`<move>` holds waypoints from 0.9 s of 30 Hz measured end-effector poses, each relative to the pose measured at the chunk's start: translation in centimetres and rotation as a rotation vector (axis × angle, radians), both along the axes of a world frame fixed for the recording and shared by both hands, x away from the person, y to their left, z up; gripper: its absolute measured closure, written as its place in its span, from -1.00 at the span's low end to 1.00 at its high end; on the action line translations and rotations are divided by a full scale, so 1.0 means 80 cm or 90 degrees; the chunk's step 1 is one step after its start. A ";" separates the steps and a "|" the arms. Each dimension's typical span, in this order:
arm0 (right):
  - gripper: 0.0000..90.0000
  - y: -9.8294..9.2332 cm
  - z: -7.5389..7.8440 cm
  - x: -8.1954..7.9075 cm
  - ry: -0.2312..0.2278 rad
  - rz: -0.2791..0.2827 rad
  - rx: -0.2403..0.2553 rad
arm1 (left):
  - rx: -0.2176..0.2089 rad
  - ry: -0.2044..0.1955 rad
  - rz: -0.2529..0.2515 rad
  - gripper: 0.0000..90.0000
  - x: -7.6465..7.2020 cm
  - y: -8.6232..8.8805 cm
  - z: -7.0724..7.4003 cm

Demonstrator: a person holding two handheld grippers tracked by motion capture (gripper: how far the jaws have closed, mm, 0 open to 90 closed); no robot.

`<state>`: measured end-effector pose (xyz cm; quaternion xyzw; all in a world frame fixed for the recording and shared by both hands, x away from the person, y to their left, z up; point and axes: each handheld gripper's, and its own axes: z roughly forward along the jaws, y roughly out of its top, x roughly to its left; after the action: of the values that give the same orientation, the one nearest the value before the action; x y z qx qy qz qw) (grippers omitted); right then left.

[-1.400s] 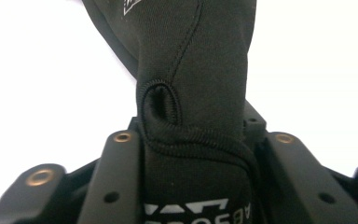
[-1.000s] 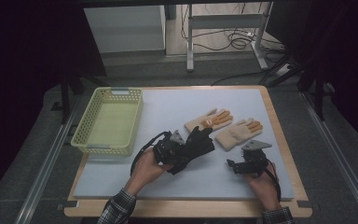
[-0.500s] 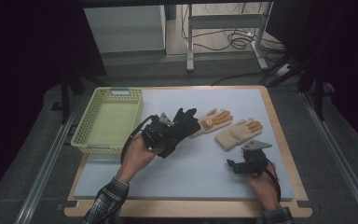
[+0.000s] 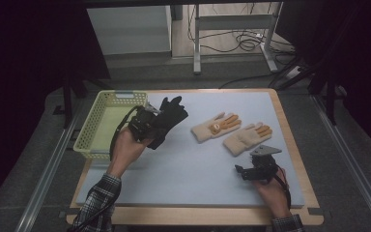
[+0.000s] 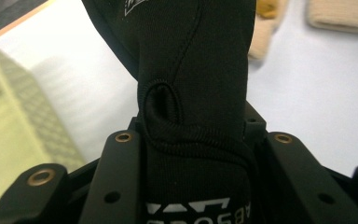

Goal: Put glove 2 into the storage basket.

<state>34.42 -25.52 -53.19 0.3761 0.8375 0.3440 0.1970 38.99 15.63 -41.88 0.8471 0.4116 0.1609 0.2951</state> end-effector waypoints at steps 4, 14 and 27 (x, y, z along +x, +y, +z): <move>-0.67 0.000 0.000 0.000 0.000 -0.001 0.000 | -0.001 -0.002 0.023 0.39 0.006 0.017 0.002; -0.67 0.000 0.000 0.000 -0.001 0.000 0.001 | -0.010 -0.005 0.084 0.38 0.016 0.062 0.001; -0.68 0.000 0.000 0.000 0.002 -0.002 0.002 | -0.016 0.015 0.179 0.36 0.029 0.133 -0.018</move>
<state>34.43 -25.51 -53.20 0.3781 0.8367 0.3447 0.1956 41.35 26.27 -43.29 0.7794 0.5315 0.1855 0.2752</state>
